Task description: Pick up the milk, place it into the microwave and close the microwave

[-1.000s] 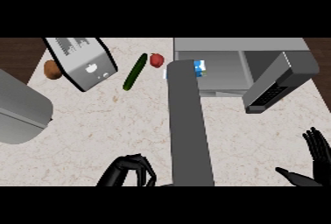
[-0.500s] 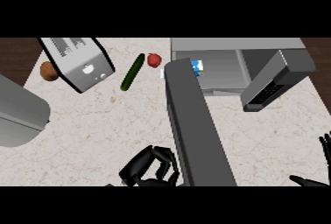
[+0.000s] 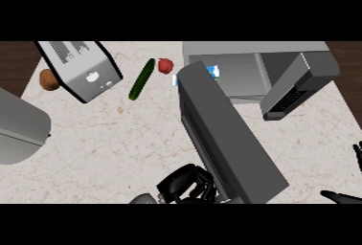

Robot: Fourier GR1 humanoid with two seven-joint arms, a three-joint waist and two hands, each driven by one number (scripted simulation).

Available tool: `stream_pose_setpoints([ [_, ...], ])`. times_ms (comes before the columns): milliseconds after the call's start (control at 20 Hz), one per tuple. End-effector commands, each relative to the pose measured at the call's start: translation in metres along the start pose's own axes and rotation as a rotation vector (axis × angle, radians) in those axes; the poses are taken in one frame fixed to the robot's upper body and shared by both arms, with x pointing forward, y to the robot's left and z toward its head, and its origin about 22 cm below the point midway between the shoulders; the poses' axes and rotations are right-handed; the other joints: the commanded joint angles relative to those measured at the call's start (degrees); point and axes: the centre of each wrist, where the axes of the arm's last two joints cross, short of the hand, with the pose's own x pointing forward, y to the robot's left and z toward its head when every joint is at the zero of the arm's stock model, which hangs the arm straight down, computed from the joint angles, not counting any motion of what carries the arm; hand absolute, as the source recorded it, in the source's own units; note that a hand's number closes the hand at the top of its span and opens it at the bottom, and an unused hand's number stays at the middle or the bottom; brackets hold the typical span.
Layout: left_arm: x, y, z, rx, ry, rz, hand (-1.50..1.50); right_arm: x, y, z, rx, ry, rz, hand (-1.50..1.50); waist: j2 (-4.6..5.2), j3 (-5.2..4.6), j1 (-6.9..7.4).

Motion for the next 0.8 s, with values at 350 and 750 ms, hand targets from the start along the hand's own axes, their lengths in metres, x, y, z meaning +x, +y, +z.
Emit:
stream_pose_setpoints([
  [350,0.018,-0.024,-0.023,0.069,-0.108,0.006,-1.5,0.018,0.014,-0.034,0.18,-0.162,-0.139,-1.5,0.65,-0.19,-3.83],
  [750,0.053,-0.005,-0.049,0.162,-0.139,0.01,1.5,0.038,0.032,-0.064,0.246,-0.199,-0.165,-1.5,0.88,-0.36,-8.03],
])
